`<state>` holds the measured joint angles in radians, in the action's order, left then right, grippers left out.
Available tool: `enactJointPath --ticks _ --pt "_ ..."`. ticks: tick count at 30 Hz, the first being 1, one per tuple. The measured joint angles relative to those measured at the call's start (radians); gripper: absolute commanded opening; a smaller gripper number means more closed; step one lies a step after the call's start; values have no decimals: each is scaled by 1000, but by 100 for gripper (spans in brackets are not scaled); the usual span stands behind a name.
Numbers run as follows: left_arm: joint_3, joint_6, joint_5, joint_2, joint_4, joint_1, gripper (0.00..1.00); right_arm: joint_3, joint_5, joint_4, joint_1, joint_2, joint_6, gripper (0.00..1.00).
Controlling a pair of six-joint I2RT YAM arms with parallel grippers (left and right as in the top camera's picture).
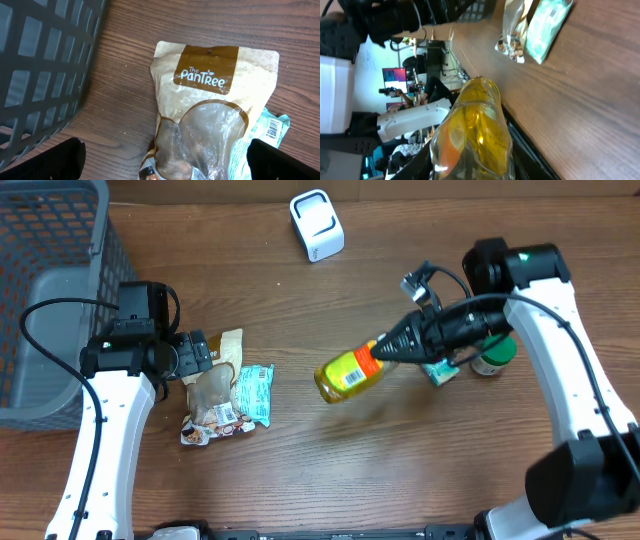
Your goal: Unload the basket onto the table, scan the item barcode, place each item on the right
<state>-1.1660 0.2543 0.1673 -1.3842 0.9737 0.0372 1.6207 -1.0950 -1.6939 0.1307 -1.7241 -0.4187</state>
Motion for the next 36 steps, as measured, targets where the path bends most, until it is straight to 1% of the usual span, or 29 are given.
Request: enactJointPath --ticks 6,12,23,36 --pt "0 0 0 0 0 0 99 -72 -1 -1 0 102 0 28" --pt "0 0 0 0 0 0 100 -77 -1 -2 0 161 0 28" --pt "0 0 0 0 0 0 100 -77 0 40 0 167 0 28" --pt "0 0 0 0 0 0 100 -77 0 43 0 167 0 28"
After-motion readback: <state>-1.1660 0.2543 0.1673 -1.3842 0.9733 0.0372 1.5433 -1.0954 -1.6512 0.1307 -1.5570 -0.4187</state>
